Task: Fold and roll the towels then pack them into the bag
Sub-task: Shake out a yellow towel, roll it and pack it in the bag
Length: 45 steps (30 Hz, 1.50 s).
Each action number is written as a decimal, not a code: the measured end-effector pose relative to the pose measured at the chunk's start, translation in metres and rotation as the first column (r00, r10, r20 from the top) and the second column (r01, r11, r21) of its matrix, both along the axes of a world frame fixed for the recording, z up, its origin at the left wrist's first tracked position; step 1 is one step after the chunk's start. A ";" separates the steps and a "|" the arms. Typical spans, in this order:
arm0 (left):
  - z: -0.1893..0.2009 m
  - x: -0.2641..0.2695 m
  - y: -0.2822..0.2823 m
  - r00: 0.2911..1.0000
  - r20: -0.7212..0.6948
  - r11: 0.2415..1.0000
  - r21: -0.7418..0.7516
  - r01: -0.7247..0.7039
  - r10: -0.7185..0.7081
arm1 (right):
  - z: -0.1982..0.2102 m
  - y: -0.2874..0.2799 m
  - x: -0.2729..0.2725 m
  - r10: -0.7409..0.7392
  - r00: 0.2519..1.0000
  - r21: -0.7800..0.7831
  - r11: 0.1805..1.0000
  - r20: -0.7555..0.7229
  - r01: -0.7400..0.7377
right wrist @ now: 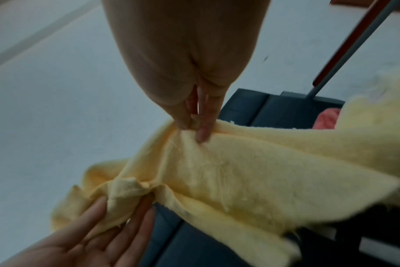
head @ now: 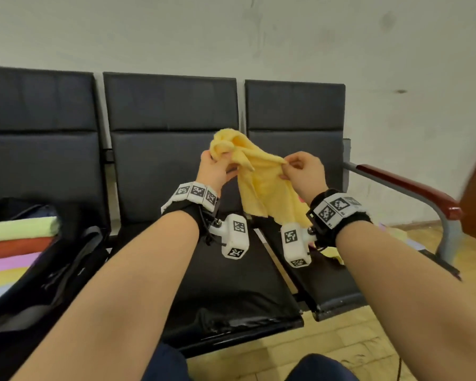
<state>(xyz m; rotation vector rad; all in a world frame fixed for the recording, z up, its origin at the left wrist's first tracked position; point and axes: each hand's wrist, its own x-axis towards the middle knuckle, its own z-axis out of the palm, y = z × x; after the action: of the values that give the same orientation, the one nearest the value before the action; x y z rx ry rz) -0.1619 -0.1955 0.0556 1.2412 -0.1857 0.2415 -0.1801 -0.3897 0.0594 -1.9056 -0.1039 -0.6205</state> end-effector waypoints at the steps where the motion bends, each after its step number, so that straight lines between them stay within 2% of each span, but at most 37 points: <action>1: -0.008 -0.003 0.012 0.999 -0.030 1.000 -0.014 -0.016 0.016 | -0.006 0.013 -0.001 0.011 1.000 -0.003 1.000 -0.015 -0.011; 4: -0.035 -0.015 0.042 0.993 -0.113 0.999 -0.035 -0.042 0.037 | -0.035 0.048 -0.004 0.028 0.996 -0.007 1.000 -0.081 -0.028; 6: -0.055 -0.020 0.061 0.988 -0.154 1.000 0.014 -0.027 0.029 | -0.061 0.068 -0.004 0.038 0.989 -0.039 0.998 -0.141 -0.044; 9: -0.084 -0.030 0.080 0.968 -0.247 0.997 0.055 0.061 -0.045 | -0.101 0.091 -0.004 0.088 0.960 -0.024 0.995 -0.266 -0.098; 13: -0.118 -0.044 0.086 0.878 -0.418 0.972 -0.142 0.189 -0.232 | -0.147 0.109 -0.005 0.172 0.863 -0.010 0.980 -0.476 -0.201; 17: -0.141 -0.049 0.086 0.805 -0.513 0.954 -0.194 0.231 -0.299 | -0.156 0.116 -0.003 0.267 0.868 0.062 0.962 -0.418 -0.266; 19: -0.144 -0.048 0.087 0.789 -0.508 0.938 -0.213 0.274 -0.346 | -0.155 0.114 -0.003 0.361 0.859 0.089 0.931 -0.362 -0.353; 21: -0.142 -0.048 0.088 0.817 -0.465 0.940 -0.196 0.281 -0.341 | -0.157 0.109 -0.004 0.455 0.830 0.102 0.889 -0.322 -0.447; 25: -0.137 -0.049 0.084 0.902 -0.363 0.966 0.022 0.258 -0.233 | -0.166 0.104 -0.013 0.598 0.750 0.068 0.793 -0.282 -0.606; 31: -0.143 -0.049 0.078 0.925 -0.346 0.921 0.287 0.262 -0.156 | -0.170 0.099 -0.027 0.540 0.824 0.071 0.841 -0.172 -0.537; 36: -0.153 -0.042 0.087 0.929 -0.369 0.838 0.504 0.209 -0.010 | -0.163 0.094 -0.034 0.417 0.904 0.209 0.896 -0.091 -0.392; 39: -0.154 -0.045 0.093 0.952 -0.302 0.786 0.601 0.143 0.057 | -0.160 0.094 -0.036 0.392 0.917 0.272 0.892 -0.074 -0.360; 41: -0.149 -0.051 0.094 0.980 -0.201 0.804 0.582 0.122 -0.004 | -0.158 0.099 -0.039 0.406 0.907 0.205 0.902 -0.109 -0.379; 43: -0.141 -0.058 0.094 0.979 -0.147 0.858 0.474 0.196 -0.142 | -0.158 0.106 -0.040 0.419 0.897 0.145 0.905 -0.144 -0.399; 45: -0.136 -0.065 0.091 0.964 -0.114 0.864 0.428 0.265 -0.239 | -0.157 0.111 -0.041 0.422 0.892 0.139 0.904 -0.162 -0.403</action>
<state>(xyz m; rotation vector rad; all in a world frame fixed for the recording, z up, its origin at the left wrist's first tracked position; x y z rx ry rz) -0.2269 -0.1048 -0.0801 1.6557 -0.3664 -0.0728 -0.2209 -0.2784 -0.0976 -1.7591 -0.3414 -0.1509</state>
